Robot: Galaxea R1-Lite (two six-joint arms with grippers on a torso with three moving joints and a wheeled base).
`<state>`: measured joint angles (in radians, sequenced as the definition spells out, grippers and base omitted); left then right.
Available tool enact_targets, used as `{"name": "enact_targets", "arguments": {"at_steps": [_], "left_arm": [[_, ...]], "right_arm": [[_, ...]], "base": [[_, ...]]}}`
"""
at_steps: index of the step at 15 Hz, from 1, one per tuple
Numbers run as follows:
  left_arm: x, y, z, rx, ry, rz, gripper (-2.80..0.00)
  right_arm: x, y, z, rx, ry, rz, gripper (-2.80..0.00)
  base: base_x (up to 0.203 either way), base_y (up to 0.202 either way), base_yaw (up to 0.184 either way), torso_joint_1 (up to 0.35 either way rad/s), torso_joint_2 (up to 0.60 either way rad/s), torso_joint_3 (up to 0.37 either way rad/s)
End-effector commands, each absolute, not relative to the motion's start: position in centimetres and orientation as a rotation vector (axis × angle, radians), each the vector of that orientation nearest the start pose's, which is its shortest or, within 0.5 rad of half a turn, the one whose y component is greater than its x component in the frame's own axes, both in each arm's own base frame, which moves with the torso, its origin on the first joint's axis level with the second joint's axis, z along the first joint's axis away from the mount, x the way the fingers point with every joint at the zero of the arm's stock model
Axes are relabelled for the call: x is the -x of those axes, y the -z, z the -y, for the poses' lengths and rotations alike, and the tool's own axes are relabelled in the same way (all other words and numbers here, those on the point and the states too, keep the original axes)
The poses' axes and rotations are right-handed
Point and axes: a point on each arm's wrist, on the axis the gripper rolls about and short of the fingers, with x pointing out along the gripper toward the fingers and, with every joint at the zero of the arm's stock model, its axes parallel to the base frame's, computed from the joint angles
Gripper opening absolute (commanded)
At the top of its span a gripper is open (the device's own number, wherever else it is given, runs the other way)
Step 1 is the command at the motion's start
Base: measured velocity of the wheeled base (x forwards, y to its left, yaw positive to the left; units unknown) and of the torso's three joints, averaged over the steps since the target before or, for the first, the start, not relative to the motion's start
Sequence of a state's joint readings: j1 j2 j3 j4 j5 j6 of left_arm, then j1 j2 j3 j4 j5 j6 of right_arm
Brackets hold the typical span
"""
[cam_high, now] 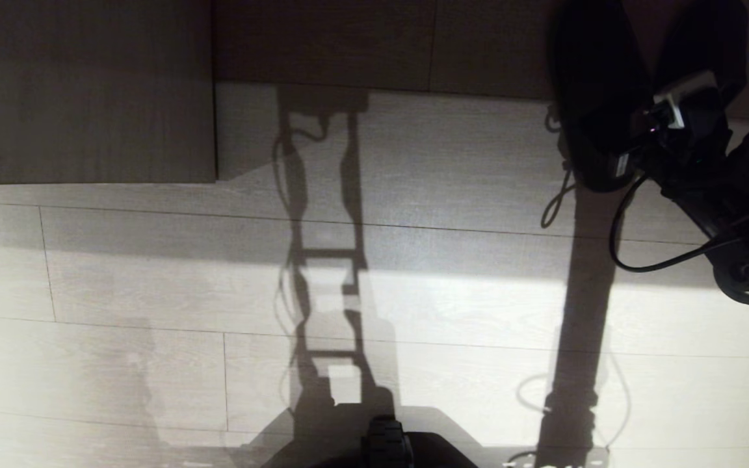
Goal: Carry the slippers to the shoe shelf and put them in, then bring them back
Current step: Pick up the slippers on the floor
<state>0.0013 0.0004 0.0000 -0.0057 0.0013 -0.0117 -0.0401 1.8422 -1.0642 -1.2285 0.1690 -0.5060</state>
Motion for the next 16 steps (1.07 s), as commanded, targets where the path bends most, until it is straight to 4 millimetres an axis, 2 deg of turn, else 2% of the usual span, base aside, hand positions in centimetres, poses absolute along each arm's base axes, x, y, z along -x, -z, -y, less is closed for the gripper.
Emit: {"name": "enact_targets", "arguments": {"at_steps": [1,5,16], "left_arm": [[2.3,-7.6,0.0,0.012,-0.003,0.006,-2.8],[2.3,-7.6,0.0,0.012,-0.003,0.006,-2.8],[2.3,-7.6,0.0,0.012,-0.003,0.006,-2.8]], "right_arm": [[-35.4,-26.7,0.9,0.547,-0.01,0.49,0.0],[-36.3,-28.4,0.9,0.547,0.007,0.556,0.0],[-39.2,-29.5,0.8,0.536,0.017,0.597,0.0]], "base": [[0.0,0.0,0.0,0.0,0.0,0.0],[0.0,0.0,0.0,0.0,0.0,0.0],[0.0,0.0,0.0,0.0,0.0,0.0]]}}
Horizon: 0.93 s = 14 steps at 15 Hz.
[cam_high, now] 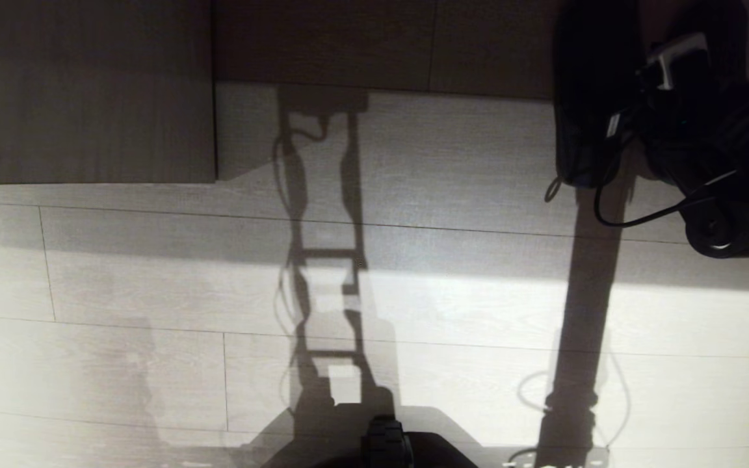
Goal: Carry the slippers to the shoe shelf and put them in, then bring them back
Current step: Pick up the slippers on the floor
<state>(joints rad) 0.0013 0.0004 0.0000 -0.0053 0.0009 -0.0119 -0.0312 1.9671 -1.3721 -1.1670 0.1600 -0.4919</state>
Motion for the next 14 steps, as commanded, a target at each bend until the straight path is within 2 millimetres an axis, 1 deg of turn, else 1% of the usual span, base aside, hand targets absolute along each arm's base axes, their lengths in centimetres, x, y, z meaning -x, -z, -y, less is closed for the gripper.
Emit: {"name": "enact_targets", "arguments": {"at_steps": [1,2,3,8,11,12,14], "left_arm": [[2.3,-7.6,0.0,0.012,-0.003,0.006,-2.8],[2.3,-7.6,0.0,0.012,-0.003,0.006,-2.8],[2.3,-7.6,0.0,0.012,-0.003,0.006,-2.8],[2.3,-7.6,0.0,0.012,-0.003,0.006,-2.8],[2.3,-7.6,0.0,0.012,-0.003,0.006,-2.8],[2.3,-7.6,0.0,0.012,-0.003,0.006,-2.8],[2.3,-7.6,0.0,0.012,-0.003,0.006,-2.8]], "right_arm": [[-39.3,-29.6,0.7,0.535,0.016,0.597,0.0],[-39.4,-30.0,0.8,0.536,0.017,0.604,0.0],[-39.3,-30.1,0.8,0.535,0.017,0.605,-2.8],[-38.4,-31.1,1.0,0.511,0.015,0.601,-2.8],[-37.5,-31.9,1.5,0.484,0.019,0.597,-2.8],[-37.0,-32.4,1.5,0.464,0.029,0.599,-2.8],[-36.7,-32.6,1.5,0.443,0.059,0.588,-2.8]], "base": [[0.0,0.0,0.0,0.0,0.0,0.0],[0.0,0.0,0.0,0.0,0.0,0.0],[0.0,0.0,0.0,0.0,0.0,0.0],[0.0,0.0,0.0,0.0,0.0,0.0],[0.0,0.0,0.0,0.0,0.0,0.0],[0.0,0.0,0.0,0.0,0.0,0.0],[0.0,0.0,0.0,0.0,0.0,0.0]]}}
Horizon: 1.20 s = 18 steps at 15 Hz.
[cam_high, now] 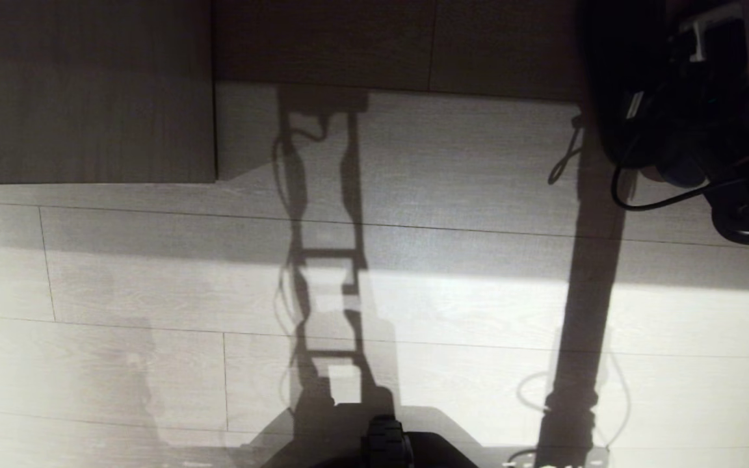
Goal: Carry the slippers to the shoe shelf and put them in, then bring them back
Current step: Pick up the slippers on the floor
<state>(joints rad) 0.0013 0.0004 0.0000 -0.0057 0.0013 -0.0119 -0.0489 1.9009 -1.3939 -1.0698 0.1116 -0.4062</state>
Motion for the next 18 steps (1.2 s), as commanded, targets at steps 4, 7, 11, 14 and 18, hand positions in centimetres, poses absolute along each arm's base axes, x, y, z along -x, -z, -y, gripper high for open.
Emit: {"name": "enact_targets", "arguments": {"at_steps": [4,7,11,14,18], "left_arm": [[2.3,-7.6,0.0,0.012,-0.003,0.006,-2.8],[2.3,-7.6,0.0,0.012,-0.003,0.005,-2.8],[2.3,-7.6,0.0,0.012,-0.003,0.006,-2.8],[2.3,-7.6,0.0,0.012,-0.003,0.006,-2.8],[2.3,-7.6,0.0,0.012,-0.003,0.006,-2.8]], "right_arm": [[-36.5,-32.9,1.7,0.425,0.121,0.579,-2.8],[-37.0,-32.9,1.6,0.408,0.17,0.573,-2.8],[-37.7,-32.7,1.6,0.39,0.222,0.565,-2.8],[-37.8,-32.6,1.4,0.388,0.222,0.561,-2.8],[-37.8,-32.7,1.4,0.387,0.237,0.561,-2.8]], "base": [[0.0,0.0,0.0,0.0,0.0,0.0],[0.0,0.0,0.0,0.0,0.0,0.0],[0.0,0.0,0.0,0.0,0.0,0.0],[0.0,0.0,0.0,0.0,0.0,0.0],[0.0,0.0,0.0,0.0,0.0,0.0]]}}
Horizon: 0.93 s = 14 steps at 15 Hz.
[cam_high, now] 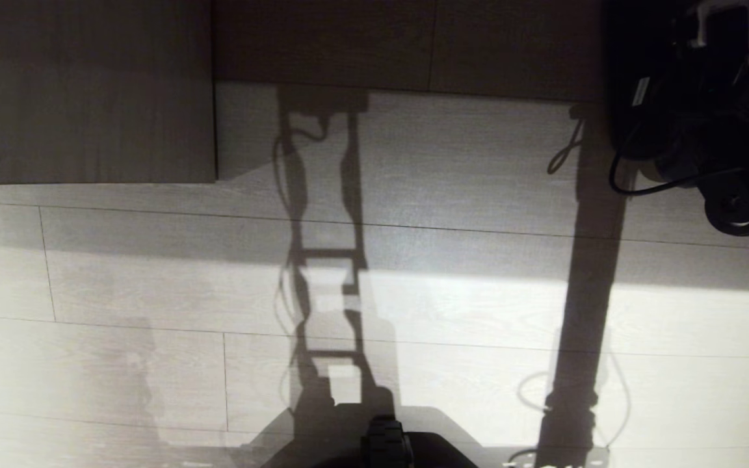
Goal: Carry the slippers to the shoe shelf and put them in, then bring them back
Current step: Pick up the slippers on the floor
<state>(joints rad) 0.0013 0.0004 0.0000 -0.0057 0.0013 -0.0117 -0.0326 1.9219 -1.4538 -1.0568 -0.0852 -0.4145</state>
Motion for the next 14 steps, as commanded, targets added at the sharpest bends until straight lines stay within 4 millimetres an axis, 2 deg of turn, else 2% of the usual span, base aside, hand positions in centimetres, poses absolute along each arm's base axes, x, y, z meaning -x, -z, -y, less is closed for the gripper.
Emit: {"name": "enact_targets", "arguments": {"at_steps": [1,5,6,14], "left_arm": [[2.28,-7.61,0.0,0.012,-0.003,0.006,-2.8],[2.28,-7.61,0.0,0.012,-0.003,0.006,-2.8],[2.28,-7.61,0.0,0.012,-0.003,0.006,-2.8],[2.28,-7.61,0.0,0.012,-0.003,0.006,-2.8]], "right_arm": [[-37.83,-32.71,1.43,0.386,0.244,0.558,-2.8],[-37.89,-32.63,1.45,0.391,0.249,0.545,-2.8],[-37.94,-32.58,1.45,0.397,0.251,0.543,0.0],[-37.53,-32.85,1.49,0.397,0.253,0.547,0.0]], "base": [[0.0,0.0,0.0,0.0,0.0,0.0],[0.0,0.0,0.0,0.0,0.0,0.0],[0.0,0.0,0.0,0.0,0.0,0.0],[0.0,0.0,0.0,0.0,0.0,0.0]]}}
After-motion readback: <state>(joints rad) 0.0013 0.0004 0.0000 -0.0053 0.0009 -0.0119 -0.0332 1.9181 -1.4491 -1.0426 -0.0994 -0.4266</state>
